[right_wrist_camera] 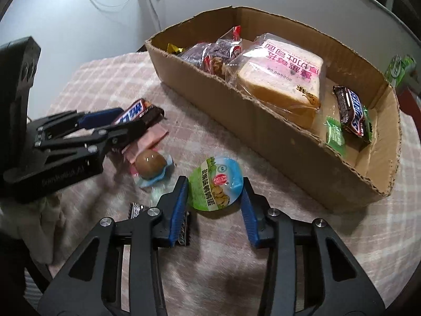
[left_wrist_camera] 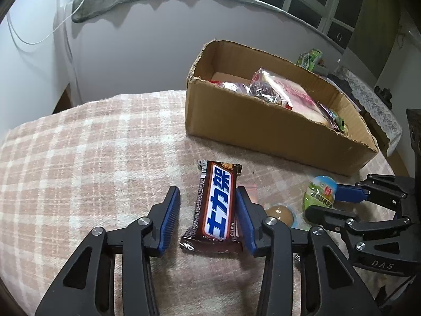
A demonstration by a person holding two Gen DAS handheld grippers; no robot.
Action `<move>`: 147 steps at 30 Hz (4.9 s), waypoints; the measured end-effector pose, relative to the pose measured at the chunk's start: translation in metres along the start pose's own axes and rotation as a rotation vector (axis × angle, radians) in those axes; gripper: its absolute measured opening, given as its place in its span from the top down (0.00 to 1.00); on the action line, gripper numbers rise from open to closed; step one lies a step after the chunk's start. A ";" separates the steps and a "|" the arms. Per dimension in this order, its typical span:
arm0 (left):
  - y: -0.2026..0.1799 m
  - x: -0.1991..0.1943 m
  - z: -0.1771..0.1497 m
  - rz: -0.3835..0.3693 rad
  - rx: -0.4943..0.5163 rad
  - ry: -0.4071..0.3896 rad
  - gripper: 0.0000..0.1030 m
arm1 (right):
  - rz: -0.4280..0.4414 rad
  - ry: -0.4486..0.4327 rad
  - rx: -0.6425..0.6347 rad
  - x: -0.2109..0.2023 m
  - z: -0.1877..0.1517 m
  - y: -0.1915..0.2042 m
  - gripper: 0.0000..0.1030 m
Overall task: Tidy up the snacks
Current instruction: 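Grasp the chocolate bar with the left tool while the right tool grasps the green-lidded cup, then carry the bar and cup into the box and open both tools, then move both tools back over the remaining snacks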
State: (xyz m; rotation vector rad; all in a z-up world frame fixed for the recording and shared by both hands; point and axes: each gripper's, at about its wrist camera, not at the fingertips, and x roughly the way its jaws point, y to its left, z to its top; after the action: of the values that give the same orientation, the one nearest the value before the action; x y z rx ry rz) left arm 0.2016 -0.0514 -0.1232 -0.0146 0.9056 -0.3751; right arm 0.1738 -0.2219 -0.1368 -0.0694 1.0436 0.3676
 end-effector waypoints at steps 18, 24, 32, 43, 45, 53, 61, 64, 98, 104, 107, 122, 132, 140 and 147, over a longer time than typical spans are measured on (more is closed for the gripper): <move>0.005 -0.020 -0.010 0.013 -0.006 -0.029 0.74 | -0.003 -0.021 -0.017 -0.009 -0.006 0.000 0.69; 0.004 -0.032 -0.011 -0.002 -0.016 -0.053 0.74 | -0.001 -0.038 -0.030 -0.019 -0.010 0.000 0.69; 0.001 -0.050 -0.001 -0.022 -0.024 -0.098 0.74 | 0.009 -0.093 -0.043 -0.051 -0.011 -0.001 0.69; -0.009 -0.065 0.021 -0.033 -0.009 -0.148 0.74 | -0.017 -0.185 -0.031 -0.096 0.006 -0.021 0.69; -0.012 -0.065 0.026 -0.031 -0.001 -0.154 0.74 | -0.025 -0.197 -0.021 -0.101 0.010 -0.028 0.69; -0.027 -0.069 0.047 -0.026 0.039 -0.181 0.74 | -0.060 -0.230 0.002 -0.111 0.029 -0.052 0.69; -0.038 -0.065 0.064 -0.028 0.070 -0.194 0.74 | -0.080 -0.247 0.014 -0.113 0.043 -0.070 0.69; -0.042 -0.062 0.069 -0.030 0.077 -0.196 0.74 | -0.089 -0.250 0.016 -0.111 0.047 -0.076 0.69; -0.055 -0.008 0.103 -0.009 0.075 -0.155 0.67 | -0.115 -0.197 0.050 -0.068 0.083 -0.125 0.46; -0.055 -0.011 0.103 0.002 0.073 -0.161 0.50 | -0.121 -0.241 0.028 -0.078 0.081 -0.119 0.12; -0.054 -0.013 0.103 0.001 0.068 -0.168 0.50 | -0.123 -0.241 0.023 -0.079 0.080 -0.116 0.12; -0.036 -0.042 0.085 0.000 0.034 -0.186 0.50 | -0.069 -0.235 0.048 -0.098 0.056 -0.105 0.12; -0.012 -0.066 0.047 -0.006 -0.029 -0.175 0.50 | -0.083 -0.279 -0.050 -0.114 0.018 -0.065 0.12; -0.003 -0.079 0.004 -0.020 -0.071 -0.169 0.50 | -0.049 -0.287 -0.089 -0.117 -0.017 -0.030 0.12; 0.003 -0.083 -0.022 -0.006 -0.116 -0.157 0.50 | 0.022 -0.231 -0.050 -0.096 -0.032 -0.018 0.12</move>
State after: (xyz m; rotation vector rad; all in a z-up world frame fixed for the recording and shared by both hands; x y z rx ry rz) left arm 0.1395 -0.0182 -0.0742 -0.1512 0.7706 -0.3222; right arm 0.1104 -0.2711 -0.0735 -0.0589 0.8078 0.4115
